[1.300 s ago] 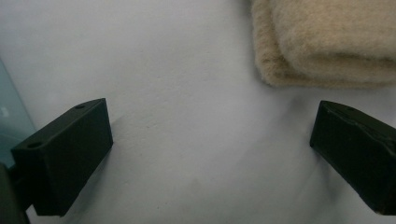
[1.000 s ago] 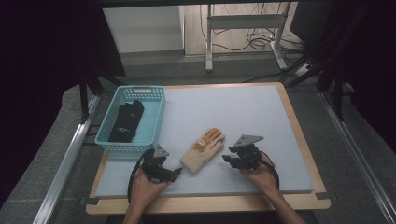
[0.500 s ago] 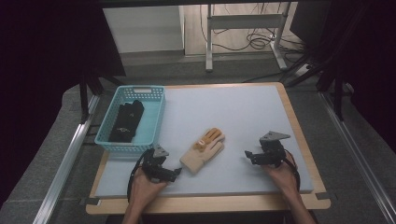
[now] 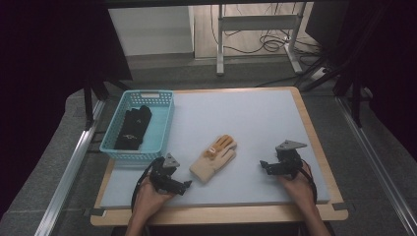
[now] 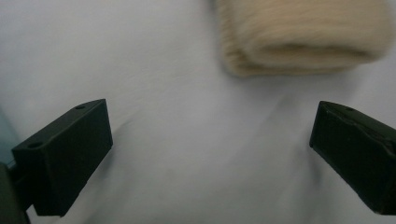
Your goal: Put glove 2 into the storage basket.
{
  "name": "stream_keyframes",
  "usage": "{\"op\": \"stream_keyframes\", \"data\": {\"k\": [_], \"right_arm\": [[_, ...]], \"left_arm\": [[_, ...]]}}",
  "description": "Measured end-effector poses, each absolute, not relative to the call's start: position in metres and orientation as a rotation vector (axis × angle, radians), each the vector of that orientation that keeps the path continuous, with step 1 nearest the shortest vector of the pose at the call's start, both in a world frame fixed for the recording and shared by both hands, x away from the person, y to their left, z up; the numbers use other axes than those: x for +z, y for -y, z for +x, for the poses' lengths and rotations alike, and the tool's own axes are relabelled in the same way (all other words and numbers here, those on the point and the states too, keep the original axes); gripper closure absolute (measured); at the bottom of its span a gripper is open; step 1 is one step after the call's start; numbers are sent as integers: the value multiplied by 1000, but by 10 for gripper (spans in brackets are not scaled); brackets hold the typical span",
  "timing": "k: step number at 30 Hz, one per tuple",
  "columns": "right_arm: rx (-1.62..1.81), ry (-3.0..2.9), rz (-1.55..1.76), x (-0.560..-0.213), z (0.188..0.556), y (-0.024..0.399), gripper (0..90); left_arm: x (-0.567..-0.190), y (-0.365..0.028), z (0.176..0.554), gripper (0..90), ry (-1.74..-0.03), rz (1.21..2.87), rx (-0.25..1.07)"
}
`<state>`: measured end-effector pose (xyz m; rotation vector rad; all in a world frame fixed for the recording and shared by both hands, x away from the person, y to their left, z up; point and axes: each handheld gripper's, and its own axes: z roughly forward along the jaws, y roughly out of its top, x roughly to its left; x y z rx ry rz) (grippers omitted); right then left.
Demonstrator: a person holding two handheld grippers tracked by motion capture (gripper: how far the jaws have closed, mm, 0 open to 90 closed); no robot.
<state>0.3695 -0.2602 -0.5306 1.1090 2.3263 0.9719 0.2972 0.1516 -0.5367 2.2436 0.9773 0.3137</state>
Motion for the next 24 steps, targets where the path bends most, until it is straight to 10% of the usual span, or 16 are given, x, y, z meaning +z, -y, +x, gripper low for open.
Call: {"op": "stream_keyframes", "data": {"k": [24], "right_arm": [[973,-2322,1106,-531,369,260,154]], "left_arm": [[-525,-52,369,10,-950,2389,184]]}}
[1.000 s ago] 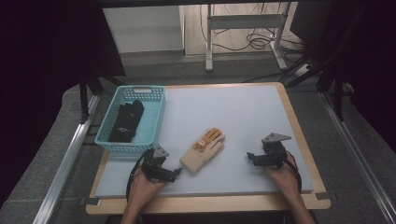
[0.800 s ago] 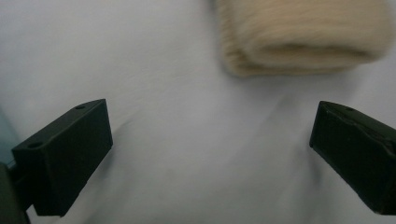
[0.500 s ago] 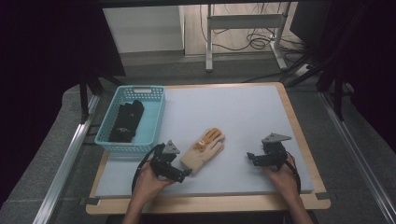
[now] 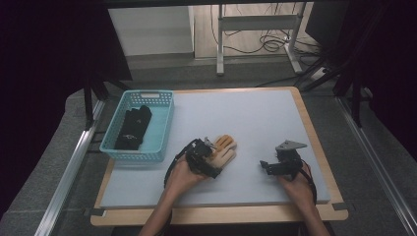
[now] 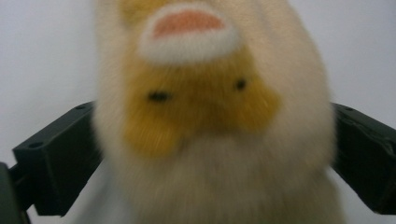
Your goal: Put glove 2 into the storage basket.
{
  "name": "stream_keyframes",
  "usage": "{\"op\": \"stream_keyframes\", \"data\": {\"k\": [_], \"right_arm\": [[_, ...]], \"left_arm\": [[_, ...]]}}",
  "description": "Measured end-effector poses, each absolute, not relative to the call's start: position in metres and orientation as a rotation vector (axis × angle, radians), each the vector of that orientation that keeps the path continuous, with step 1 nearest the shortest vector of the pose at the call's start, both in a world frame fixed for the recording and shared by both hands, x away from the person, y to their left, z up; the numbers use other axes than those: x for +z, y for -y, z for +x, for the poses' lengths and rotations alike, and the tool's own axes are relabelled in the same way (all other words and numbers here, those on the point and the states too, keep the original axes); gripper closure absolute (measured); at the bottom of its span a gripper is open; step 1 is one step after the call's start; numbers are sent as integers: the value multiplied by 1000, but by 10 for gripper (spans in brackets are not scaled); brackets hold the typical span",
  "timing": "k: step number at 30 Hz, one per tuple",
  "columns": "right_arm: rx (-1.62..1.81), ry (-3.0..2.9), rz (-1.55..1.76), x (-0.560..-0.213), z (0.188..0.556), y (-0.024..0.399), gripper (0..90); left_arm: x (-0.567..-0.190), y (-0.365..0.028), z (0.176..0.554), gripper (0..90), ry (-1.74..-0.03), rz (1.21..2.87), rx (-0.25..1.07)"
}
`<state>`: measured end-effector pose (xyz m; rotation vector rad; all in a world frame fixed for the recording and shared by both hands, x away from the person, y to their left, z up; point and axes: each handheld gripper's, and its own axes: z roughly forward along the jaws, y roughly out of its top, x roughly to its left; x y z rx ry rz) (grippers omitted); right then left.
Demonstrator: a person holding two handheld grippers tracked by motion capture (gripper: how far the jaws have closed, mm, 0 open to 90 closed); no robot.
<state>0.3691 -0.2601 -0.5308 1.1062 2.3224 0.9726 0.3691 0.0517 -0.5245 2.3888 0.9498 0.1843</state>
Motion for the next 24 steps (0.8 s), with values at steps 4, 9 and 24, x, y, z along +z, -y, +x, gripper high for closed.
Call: {"op": "stream_keyframes", "data": {"k": [4,9,24], "right_arm": [[972,-2322,1105,-531,369,260,154],[971,-2322,1104,-531,369,260,154],[971,-2322,1103,-531,369,260,154]], "left_arm": [[-524,-45,365,98,-935,2415,221],[-521,-47,360,273,-942,2411,223],[-502,-58,363,548,-978,2404,195]]}}
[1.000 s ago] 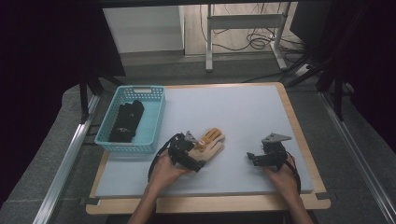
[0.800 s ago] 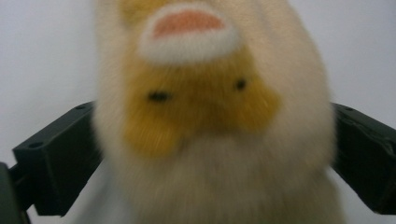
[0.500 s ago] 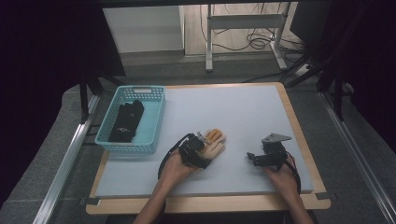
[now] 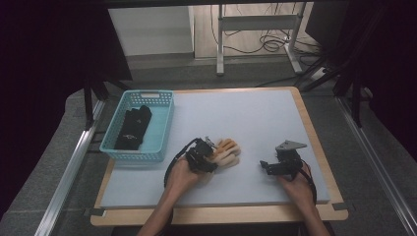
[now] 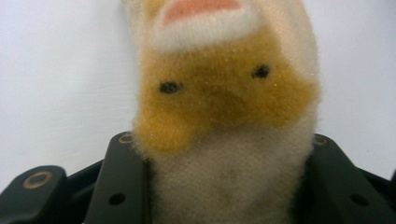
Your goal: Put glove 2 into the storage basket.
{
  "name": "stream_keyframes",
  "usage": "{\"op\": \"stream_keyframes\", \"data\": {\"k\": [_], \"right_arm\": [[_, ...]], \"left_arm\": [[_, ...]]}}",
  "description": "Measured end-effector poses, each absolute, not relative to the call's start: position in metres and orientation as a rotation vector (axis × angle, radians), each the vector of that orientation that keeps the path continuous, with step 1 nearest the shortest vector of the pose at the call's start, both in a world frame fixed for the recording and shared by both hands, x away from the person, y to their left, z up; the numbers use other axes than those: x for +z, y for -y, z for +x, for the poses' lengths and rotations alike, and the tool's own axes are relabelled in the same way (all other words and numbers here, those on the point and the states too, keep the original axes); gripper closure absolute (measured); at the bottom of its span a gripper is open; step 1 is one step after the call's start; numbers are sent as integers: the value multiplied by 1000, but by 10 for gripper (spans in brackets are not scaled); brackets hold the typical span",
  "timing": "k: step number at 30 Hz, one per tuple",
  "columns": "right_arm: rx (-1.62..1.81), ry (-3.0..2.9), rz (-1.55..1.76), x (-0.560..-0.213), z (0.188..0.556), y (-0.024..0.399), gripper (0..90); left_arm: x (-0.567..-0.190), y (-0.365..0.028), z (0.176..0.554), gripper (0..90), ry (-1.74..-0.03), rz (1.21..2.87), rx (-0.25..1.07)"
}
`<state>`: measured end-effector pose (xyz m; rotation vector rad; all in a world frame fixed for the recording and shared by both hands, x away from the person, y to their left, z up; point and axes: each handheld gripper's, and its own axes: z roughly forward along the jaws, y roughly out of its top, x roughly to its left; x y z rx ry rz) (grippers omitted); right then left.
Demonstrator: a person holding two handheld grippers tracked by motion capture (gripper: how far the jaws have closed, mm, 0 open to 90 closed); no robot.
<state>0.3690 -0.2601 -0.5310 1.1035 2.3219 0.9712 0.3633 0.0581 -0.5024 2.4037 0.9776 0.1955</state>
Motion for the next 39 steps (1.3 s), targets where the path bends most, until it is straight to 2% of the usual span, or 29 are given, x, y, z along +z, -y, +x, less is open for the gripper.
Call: {"op": "stream_keyframes", "data": {"k": [12,25,32,39], "right_arm": [[971,-2322,1101,-531,369,260,154],[970,-2322,1104,-531,369,260,154],[971,-2322,1103,-531,369,260,154],[971,-2322,1104,-531,369,260,154]], "left_arm": [[-452,-98,377,544,-1071,2324,282],[-407,-190,403,541,-1341,2193,398],[-406,-242,420,538,-1533,2109,437],[-429,-274,445,535,-1678,2079,415]]}}
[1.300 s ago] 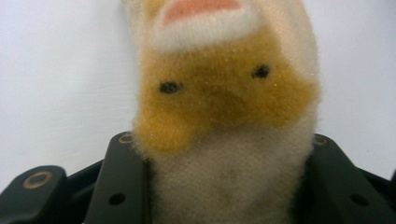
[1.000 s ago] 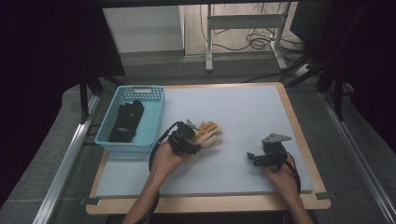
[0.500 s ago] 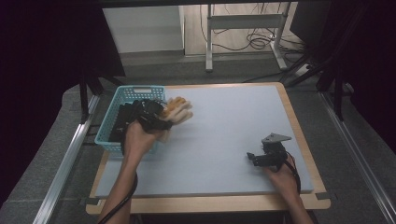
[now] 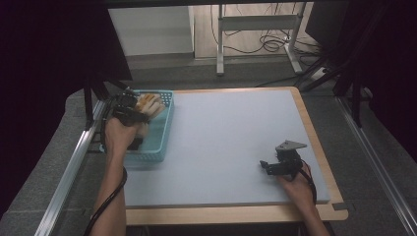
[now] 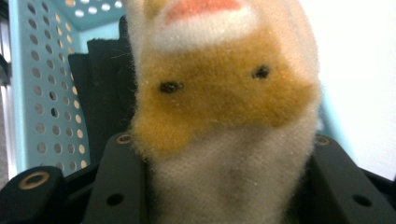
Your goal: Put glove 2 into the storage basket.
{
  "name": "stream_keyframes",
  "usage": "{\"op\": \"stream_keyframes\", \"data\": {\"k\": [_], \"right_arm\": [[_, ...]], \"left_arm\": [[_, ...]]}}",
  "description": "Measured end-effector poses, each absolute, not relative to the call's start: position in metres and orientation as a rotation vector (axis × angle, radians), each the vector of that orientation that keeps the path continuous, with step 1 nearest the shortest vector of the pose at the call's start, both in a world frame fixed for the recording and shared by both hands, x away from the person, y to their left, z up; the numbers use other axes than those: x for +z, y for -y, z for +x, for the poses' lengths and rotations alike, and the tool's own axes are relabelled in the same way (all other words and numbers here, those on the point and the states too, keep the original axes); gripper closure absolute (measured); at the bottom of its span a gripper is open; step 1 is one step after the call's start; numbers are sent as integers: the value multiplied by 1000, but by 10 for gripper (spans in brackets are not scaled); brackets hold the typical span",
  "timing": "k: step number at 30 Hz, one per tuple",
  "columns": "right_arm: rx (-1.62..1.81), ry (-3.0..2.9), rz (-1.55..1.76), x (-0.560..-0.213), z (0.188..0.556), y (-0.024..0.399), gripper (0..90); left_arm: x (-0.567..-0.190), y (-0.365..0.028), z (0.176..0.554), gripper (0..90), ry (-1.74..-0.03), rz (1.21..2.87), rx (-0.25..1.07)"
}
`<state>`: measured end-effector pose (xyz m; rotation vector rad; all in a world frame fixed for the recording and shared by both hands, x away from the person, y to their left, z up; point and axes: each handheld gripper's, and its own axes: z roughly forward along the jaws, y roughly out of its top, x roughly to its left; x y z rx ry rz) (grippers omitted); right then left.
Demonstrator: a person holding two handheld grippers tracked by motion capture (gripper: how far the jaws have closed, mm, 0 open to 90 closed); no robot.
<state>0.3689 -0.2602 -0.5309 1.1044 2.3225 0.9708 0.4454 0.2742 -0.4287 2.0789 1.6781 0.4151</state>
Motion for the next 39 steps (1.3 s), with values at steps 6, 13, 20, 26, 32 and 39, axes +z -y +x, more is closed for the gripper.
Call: {"op": "stream_keyframes", "data": {"k": [6,13,20,26,32,39], "right_arm": [[971,-2322,1105,-531,369,260,154],[972,-2322,1105,-531,369,260,154],[972,-2322,1106,-531,369,260,154],[972,-2322,1106,-531,369,260,154],[971,-2322,1104,-531,369,260,154],[971,-2322,1105,-531,369,260,154]], "left_arm": [[-460,-270,467,530,-1713,2110,349],[-490,-252,485,522,-1688,2164,237],[-509,-251,493,252,-1690,2182,74],[-485,-260,481,97,-1622,2138,116],[-447,-273,465,205,-1586,2077,235],[-471,-280,475,638,-1777,2136,349]]}}
